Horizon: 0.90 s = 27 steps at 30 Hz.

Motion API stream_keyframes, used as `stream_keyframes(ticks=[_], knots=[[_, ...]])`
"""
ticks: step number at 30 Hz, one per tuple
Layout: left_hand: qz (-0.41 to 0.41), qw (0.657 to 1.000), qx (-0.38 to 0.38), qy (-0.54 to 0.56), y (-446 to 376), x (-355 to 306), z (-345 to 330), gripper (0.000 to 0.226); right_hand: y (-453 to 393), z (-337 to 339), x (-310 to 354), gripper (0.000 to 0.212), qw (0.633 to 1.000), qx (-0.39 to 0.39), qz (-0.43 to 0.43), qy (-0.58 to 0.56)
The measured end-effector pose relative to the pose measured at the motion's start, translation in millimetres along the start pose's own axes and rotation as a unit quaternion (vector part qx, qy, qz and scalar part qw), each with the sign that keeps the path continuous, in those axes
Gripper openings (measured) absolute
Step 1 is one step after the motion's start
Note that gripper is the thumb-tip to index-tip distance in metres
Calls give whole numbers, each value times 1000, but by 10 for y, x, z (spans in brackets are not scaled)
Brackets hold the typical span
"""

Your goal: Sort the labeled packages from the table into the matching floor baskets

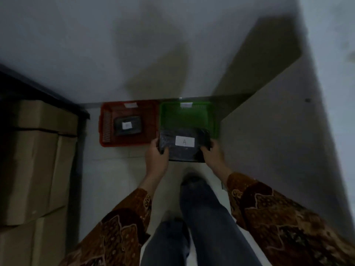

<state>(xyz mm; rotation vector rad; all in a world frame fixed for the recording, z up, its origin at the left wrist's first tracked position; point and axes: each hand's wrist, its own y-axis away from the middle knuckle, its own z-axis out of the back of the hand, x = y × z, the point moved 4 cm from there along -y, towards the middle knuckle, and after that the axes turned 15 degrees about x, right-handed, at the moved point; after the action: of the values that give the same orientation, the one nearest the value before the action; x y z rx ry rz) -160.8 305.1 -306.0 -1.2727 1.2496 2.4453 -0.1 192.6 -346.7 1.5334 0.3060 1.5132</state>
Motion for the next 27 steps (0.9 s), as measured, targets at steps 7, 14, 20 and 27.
stream_keyframes(ticks=[7, 14, 20, 27], knots=[[-16, 999, 43, -19, -2003, 983, -585, 37, -2182, -114, -743, 43, 999, 6, -36, -18], [96, 985, 123, 75, -3340, 1834, -1054, 37, -3436, -214, -1273, 48, 997, 79, -9, -19], [78, 983, 152, 63, -3680, 1972, -1148, 37, -3649, -288, -1313, 51, 992, 117, 22, -37], [32, 981, 188, -40, -3405, 1816, -1010, 37, -3367, -262, -1189, 59, 993, 116, 26, -1]])
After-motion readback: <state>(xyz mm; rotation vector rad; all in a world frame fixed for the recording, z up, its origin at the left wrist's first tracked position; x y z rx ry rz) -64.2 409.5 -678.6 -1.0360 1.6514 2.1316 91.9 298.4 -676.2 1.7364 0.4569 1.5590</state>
